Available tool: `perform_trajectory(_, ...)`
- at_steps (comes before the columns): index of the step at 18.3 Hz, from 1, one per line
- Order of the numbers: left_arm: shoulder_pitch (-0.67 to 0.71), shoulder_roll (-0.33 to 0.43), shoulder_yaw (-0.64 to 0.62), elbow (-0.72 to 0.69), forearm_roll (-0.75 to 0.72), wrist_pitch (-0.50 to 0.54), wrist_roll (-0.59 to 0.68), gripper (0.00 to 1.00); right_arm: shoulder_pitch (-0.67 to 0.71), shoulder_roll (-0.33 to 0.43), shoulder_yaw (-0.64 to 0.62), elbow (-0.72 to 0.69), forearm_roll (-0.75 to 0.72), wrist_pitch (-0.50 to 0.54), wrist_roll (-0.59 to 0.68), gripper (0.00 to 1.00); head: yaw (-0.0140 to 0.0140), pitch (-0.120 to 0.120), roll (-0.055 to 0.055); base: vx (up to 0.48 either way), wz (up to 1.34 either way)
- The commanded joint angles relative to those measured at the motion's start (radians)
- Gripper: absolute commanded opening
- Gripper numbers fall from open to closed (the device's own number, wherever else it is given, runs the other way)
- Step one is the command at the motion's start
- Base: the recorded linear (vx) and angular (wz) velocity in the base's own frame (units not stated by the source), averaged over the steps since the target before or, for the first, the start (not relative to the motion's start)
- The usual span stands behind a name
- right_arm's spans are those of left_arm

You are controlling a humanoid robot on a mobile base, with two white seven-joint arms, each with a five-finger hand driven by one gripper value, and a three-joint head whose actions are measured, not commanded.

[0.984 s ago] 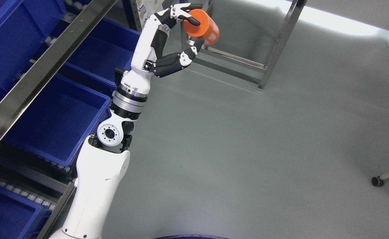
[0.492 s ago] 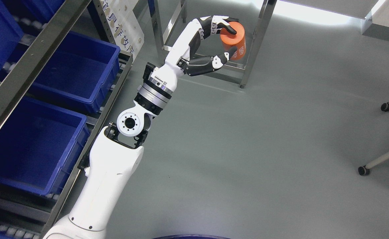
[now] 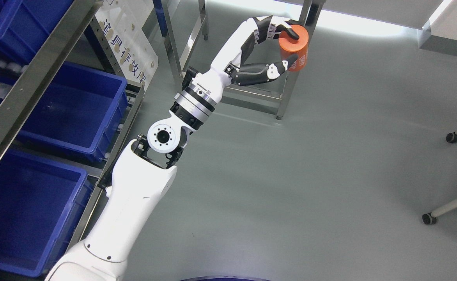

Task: Grab orange capacitor from left shelf to right desk
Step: 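Carry the held capacitor with the left hand while turning toward the steel table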

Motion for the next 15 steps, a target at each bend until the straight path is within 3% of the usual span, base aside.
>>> perform_trajectory(1,-0.107,0.017,-0.059,0.075,0.011,0.035,0.000,0.03,-0.001,-0.017,-0.011,-0.034,0.000,0.000,-0.001,1.00,0.0000,0.000,0.000,0.375,0.03)
perform_trajectory(15,-0.278,0.017,-0.059,0.332,0.002,0.056,0.000,0.03,-0.001,-0.017,-0.011,-0.034,0.000,0.000,-0.001,1.00,0.0000,0.000,0.000,0.377,0.00)
